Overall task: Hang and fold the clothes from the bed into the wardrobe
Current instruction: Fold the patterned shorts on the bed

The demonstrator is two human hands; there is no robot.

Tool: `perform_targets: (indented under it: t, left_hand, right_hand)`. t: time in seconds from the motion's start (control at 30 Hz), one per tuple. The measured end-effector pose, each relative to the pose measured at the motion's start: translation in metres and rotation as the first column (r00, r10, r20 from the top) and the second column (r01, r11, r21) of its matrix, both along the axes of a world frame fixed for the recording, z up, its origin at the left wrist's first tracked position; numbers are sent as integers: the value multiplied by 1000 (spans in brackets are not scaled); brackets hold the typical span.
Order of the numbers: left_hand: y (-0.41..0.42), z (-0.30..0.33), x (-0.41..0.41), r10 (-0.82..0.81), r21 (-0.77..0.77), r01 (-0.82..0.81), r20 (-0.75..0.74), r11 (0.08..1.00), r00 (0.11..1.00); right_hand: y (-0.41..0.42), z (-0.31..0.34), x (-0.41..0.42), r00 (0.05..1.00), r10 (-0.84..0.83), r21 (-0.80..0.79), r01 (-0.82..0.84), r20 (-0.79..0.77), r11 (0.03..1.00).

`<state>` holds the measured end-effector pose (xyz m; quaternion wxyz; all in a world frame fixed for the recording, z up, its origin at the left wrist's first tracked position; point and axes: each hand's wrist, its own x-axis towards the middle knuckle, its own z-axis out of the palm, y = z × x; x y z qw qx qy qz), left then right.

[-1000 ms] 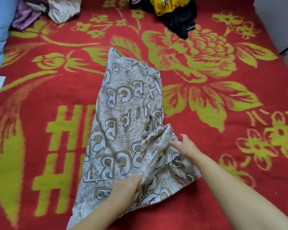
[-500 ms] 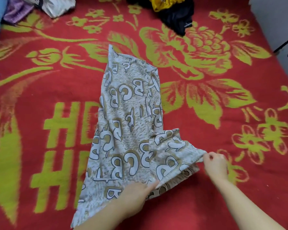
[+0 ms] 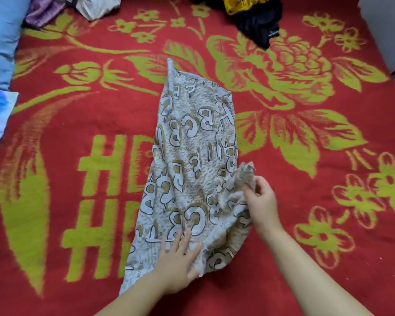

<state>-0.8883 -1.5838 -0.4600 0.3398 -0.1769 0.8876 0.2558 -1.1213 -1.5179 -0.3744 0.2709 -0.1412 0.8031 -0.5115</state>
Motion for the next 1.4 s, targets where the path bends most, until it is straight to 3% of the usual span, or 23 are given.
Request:
perform_targets:
  t: [0.07, 0.13, 0.2, 0.27, 0.3, 0.4, 0.47, 0.5, 0.53, 0.6, 0.7, 0.73, 0.8, 0.87, 0.97, 1.0, 1.07, 1.13, 1.23, 1.27, 1.3, 1.37, 1.4]
  left_hand:
    - [-6, 4, 2, 15, 18, -14, -55, 1000, 998]
    - [-16, 13, 12, 51, -33, -60, -227, 998, 972]
    - [-32, 21, 32, 39, -121, -91, -376, 988, 926]
    - [-47, 25, 62, 16, -134, -79, -423, 988, 906]
    - [-55, 23, 78, -50, -185, -30, -412, 982, 910]
    - [-74, 16, 115, -276, -297, 205, -220, 933, 936]
    - [-80, 5, 133, -384, -294, 332, -142, 896, 912]
    - [-84, 1, 137, -417, -236, 390, -73, 890, 906]
    - [-87, -1, 137, -429, -204, 414, -37, 887, 902]
    - [-91, -9, 130, -444, -218, 417, -93, 882, 891]
    - [-90, -15, 116, -437, -151, 415, -165, 897, 884]
    - [-88, -14, 108, -374, -89, 364, -184, 927, 909]
    - [-91, 2, 87, -1, 207, 27, -125, 978, 992]
    - [-106, 23, 67, 245, 482, -255, 85, 838, 966]
    - [-135, 51, 46, 265, 741, -461, 377, 489, 887]
    - [-147, 55, 38, 274, 751, -495, 414, 436, 868]
    - [-167, 57, 17, 393, 721, -533, 379, 442, 838]
    - [-181, 56, -12, 620, 643, -580, 202, 500, 758]
    - [-182, 42, -43, 825, 362, -742, -217, 564, 521]
    - [-176, 36, -47, 811, 242, -791, -349, 562, 469]
    - [-167, 31, -51, 747, 124, -802, -469, 584, 471]
    - [-139, 26, -53, 492, -72, -677, -630, 733, 600]
    - [-122, 23, -55, 309, -163, -537, -666, 827, 679]
  right_hand:
    - [-29, 8, 27, 894, 432, 34, -438, 121, 898]
    - [-43, 0, 47, 773, 629, 135, -634, 80, 761]
    - [-43, -9, 57, 754, 642, 294, -588, -139, 754]
    - [-27, -22, 65, 639, 730, 427, -605, -244, 672]
    - [-16, -30, 72, 514, 824, 505, -659, -238, 558]
    - [19, -58, 95, 75, 997, 735, -675, -26, 70]
    - [34, -71, 106, -60, 991, 811, -570, 119, -132]
    - [38, -74, 111, -72, 989, 837, -528, 129, -148]
    - [37, -74, 114, -90, 990, 854, -501, 106, -136]
    - [29, -66, 118, -40, 993, 873, -473, 115, -120]
    - [22, -68, 116, -45, 999, 867, -496, 20, -40]
    - [20, -68, 115, -15, 1000, 832, -554, 10, -17]
    - [14, -62, 110, 111, 982, 731, -682, 150, -35]
    - [2, -43, 99, 216, 941, 578, -816, 259, 29]
    - [-15, -12, 64, 231, 793, 328, -944, 564, 41]
    - [-21, -5, 49, 249, 733, 276, -957, 633, 87]
    - [-34, 1, 19, 353, 656, 257, -936, 667, 242]
    - [-47, -4, -9, 539, 633, 357, -843, 556, 403]
    - [-64, -25, -19, 808, 586, 723, -441, 62, 532]
    - [-67, -33, -10, 825, 552, 765, -273, -126, 583]
    - [-68, -39, 3, 795, 537, 747, -169, -282, 642]
    - [-67, -49, 44, 627, 614, 680, -177, -480, 712]
    - [-63, -56, 63, 524, 682, 681, -239, -510, 692]
